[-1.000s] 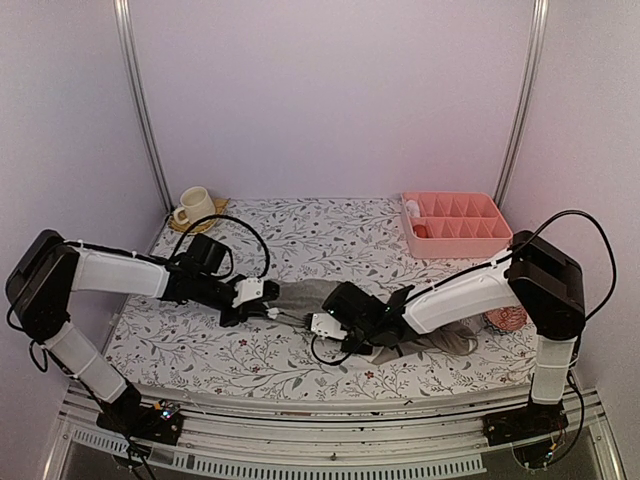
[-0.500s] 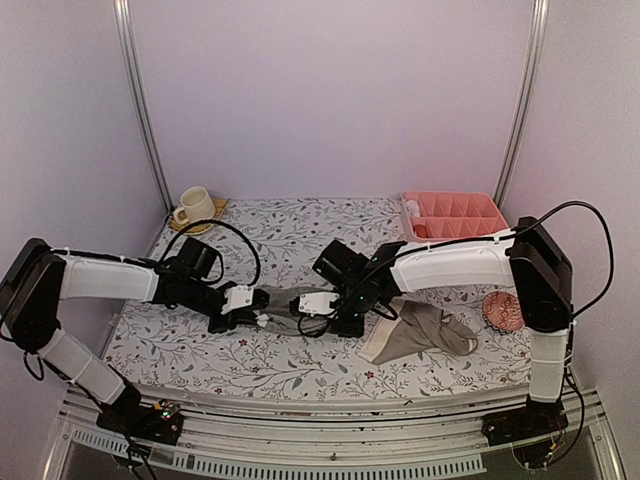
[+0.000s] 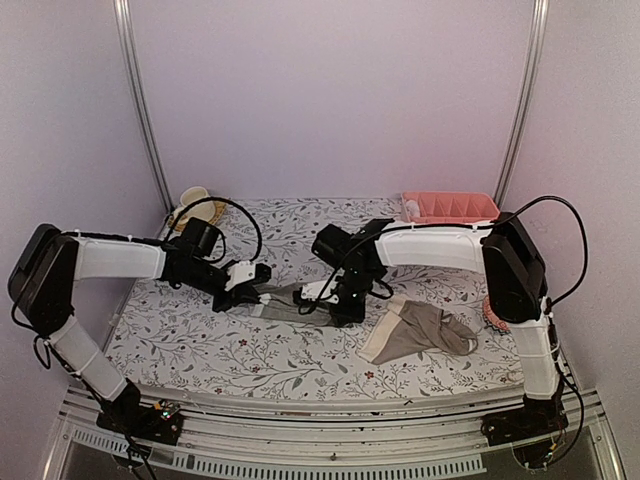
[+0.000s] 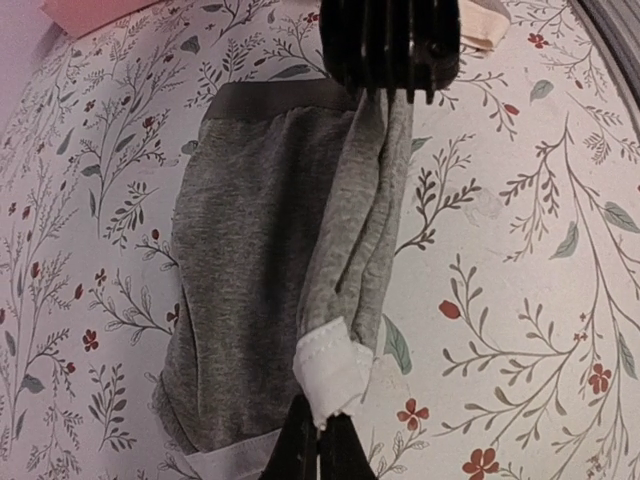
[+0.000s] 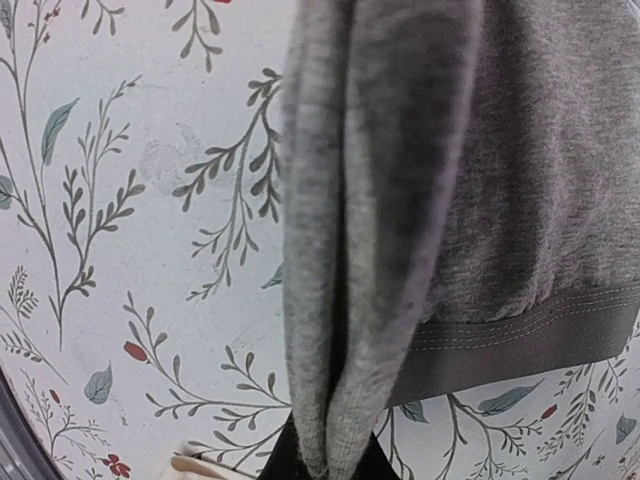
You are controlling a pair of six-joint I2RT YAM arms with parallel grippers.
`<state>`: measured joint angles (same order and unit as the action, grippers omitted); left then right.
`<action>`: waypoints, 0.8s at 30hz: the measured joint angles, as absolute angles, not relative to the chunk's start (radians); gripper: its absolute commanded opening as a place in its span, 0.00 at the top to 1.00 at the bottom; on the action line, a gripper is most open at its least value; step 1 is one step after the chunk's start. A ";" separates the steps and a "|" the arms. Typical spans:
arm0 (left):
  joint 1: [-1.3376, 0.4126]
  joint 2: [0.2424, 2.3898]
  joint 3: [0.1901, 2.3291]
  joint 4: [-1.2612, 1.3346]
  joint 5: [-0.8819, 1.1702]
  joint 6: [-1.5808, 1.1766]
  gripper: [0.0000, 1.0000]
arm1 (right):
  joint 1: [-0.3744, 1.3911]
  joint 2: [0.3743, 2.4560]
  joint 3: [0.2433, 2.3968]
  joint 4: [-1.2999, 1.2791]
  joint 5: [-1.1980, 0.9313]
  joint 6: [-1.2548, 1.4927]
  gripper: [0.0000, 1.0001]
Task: Roll the underwear
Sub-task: Pick up the underwear from the center of the board, then fold the underwear at the center of the board.
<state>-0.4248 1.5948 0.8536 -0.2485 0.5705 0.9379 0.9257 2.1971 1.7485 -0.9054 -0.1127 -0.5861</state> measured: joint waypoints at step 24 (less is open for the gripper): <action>-0.377 1.664 0.871 -0.252 0.559 0.873 1.00 | 0.857 2.296 1.921 -1.032 -0.145 -0.654 0.62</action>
